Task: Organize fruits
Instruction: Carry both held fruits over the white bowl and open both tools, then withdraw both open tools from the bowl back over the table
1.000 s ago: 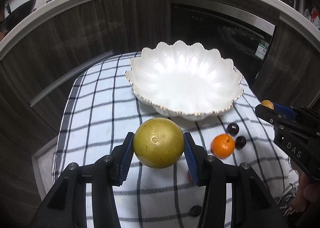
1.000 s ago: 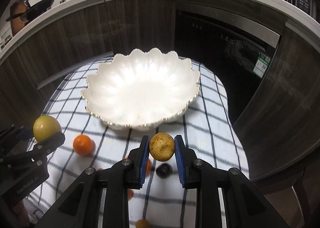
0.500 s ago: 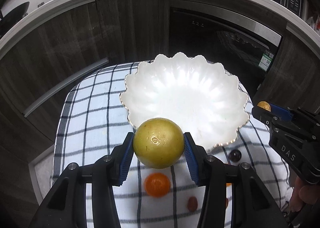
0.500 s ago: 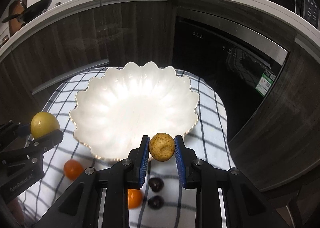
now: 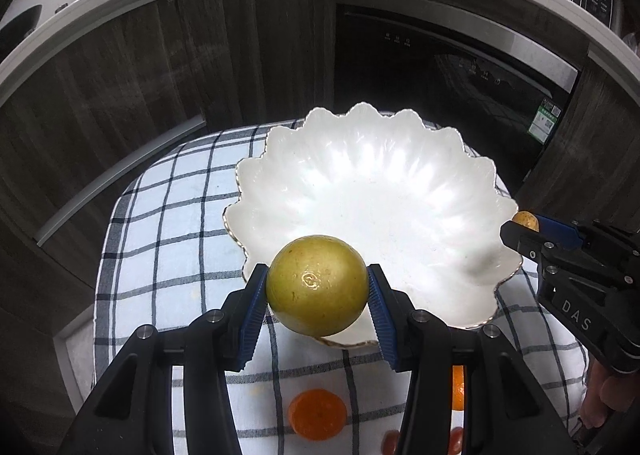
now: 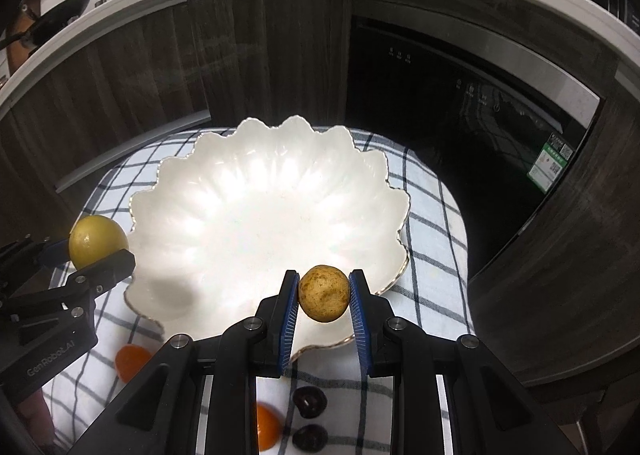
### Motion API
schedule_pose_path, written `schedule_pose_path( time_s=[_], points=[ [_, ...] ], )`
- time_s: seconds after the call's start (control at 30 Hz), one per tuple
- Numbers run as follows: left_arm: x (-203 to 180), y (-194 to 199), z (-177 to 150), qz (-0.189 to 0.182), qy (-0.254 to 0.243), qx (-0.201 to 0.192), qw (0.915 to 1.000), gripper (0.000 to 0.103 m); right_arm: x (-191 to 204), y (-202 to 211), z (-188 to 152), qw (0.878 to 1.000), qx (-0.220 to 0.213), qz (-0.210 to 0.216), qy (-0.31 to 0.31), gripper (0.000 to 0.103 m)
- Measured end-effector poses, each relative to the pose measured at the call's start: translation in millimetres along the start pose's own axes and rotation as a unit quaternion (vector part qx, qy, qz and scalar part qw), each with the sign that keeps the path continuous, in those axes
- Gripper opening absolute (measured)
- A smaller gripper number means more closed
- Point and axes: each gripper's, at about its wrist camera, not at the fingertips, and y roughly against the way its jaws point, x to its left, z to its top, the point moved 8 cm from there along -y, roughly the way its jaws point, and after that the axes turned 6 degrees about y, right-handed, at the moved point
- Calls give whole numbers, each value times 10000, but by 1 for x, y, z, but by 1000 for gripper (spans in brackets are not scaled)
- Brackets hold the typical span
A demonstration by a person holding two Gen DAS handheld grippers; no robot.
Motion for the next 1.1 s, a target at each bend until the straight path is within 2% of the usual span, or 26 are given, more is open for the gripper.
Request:
schedule_pose_path(
  time_s=[0.37,0.4,0.47,0.5,0.53,0.73,0.83,1.1],
  points=[
    [-6,-17,-4,63,-164,209,9996,48,2,-27,-7,9992,375,125,8,27],
    [-6,-17,-4,87,-185,213,9996,51,3,-28,-7,9992,379,127,16,27],
    [-5,-14,-1,122,-176,88,9997,65,2,-28,-7,9992,381,113,4,28],
    [-5,-12,1,126,-162,44,9998,75,2,-29,-6,9991,400,110,-4,33],
    [-4,-10,3,141,-150,-3,9998,80,1,-30,-6,9991,412,70,-26,43],
    [2,-3,9,220,-67,-85,9997,91,-10,-22,3,9993,242,-197,-187,77],
    [4,1,11,246,-6,-112,9996,97,-14,-14,8,9992,88,-351,-158,79],
    [6,11,13,244,37,-199,9995,99,-16,-1,15,9991,-55,-344,-236,79]
  ],
)
